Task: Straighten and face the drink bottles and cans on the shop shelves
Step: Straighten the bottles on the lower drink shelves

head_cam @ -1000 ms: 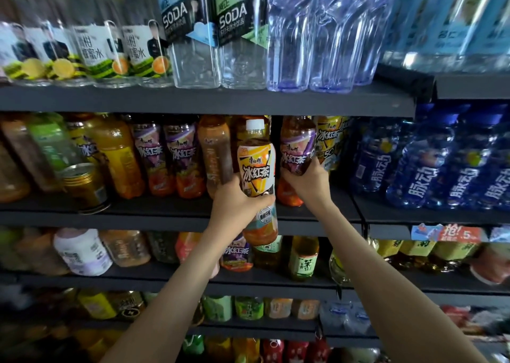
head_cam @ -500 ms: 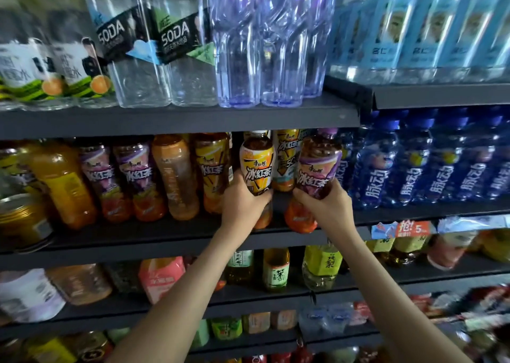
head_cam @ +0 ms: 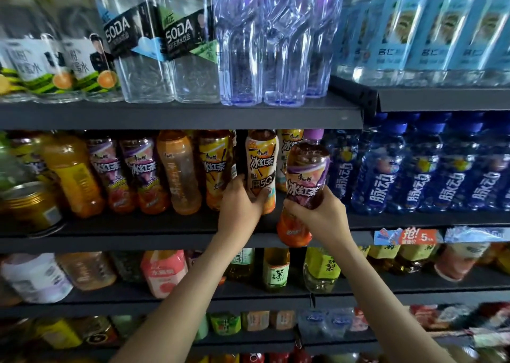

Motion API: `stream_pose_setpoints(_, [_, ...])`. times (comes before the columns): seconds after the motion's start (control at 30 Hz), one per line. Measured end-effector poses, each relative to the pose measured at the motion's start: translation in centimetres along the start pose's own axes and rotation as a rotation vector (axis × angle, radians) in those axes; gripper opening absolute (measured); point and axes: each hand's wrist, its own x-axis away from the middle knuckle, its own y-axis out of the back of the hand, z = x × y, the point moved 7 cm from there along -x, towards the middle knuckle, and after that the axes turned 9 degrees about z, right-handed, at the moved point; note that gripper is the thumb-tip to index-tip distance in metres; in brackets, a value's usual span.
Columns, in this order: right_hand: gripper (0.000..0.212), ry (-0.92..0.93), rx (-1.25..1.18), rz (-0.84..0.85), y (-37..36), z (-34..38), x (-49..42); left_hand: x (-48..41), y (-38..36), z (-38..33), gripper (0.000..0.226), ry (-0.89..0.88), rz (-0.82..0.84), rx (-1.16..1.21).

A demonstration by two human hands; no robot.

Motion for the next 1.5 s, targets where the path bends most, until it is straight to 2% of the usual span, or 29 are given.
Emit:
stream_pose_setpoints(0.13, [0.04, 0.032, -0.058, 0.112, -2.3, 1.1, 0.8, 2.3, 2.9, 0.3, 0.04, 0.029, -0.075, 0.034])
stream_pose_setpoints(0.3, [0.036, 0.044, -0.048, 0.235, -5.5, 2.0, 2.1, 4.9, 7.5, 2.8, 0.027, 0.123, -0.244, 0.022])
stream_pose_setpoints(0.47, [0.038, 0.065, -0.052, 0.252, -9.3, 3.0, 2.8, 6.6, 11.4, 6.6, 0.028, 0.179, -0.403, -0.008])
stream_pose_setpoints(0.6, [0.04, 0.05, -0.058, 0.182, -12.1, 4.3, 3.2, 5.7, 12.8, 8.4, 0.029, 0.165, -0.366, 0.019])
stream_pose_setpoints(0.77, [0.043, 0.015, -0.074, 0.033, -14.4, 6.1, 3.7, 2.3, 13.0, 8.4, 0.031, 0.021, -0.242, 0.025])
stream_pose_setpoints(0.87, [0.043, -0.026, -0.096, -0.063, -15.1, 6.1, 4.6, 0.4, 11.9, 9.3, 0.031, 0.018, -0.167, 0.136])
stream_pose_setpoints(1.0, [0.043, -0.099, -0.11, -0.163, -14.6, 5.3, 6.1, -1.0, 10.6, 10.4, 0.054, 0.099, -0.132, 0.239])
stream_pose_setpoints(1.07, [0.043, -0.132, -0.089, -0.184, -14.2, 4.9, 6.8, -1.0, 10.3, 10.5, 0.063, 0.136, -0.134, 0.219])
stream_pose_setpoints(1.17, [0.04, -0.148, -0.07, -0.203, -13.3, 5.0, 7.5, -1.1, 10.1, 10.6, 0.061, 0.125, -0.178, 0.214])
stream_pose_setpoints(1.3, [0.041, -0.163, -0.032, -0.224, -11.8, 4.8, 7.5, -1.1, 9.6, 10.0, 0.074, 0.166, -0.16, 0.129])
stream_pose_setpoints(1.37, [0.042, -0.166, -0.041, -0.236, -11.4, 4.5, 7.4, -0.6, 9.6, 9.5, 0.07, 0.157, -0.157, 0.132])
stream_pose_setpoints(1.5, [0.039, -0.108, -0.093, -0.225, -11.6, 4.7, 7.2, 1.5, 10.7, 9.2, 0.059, 0.016, -0.167, 0.167])
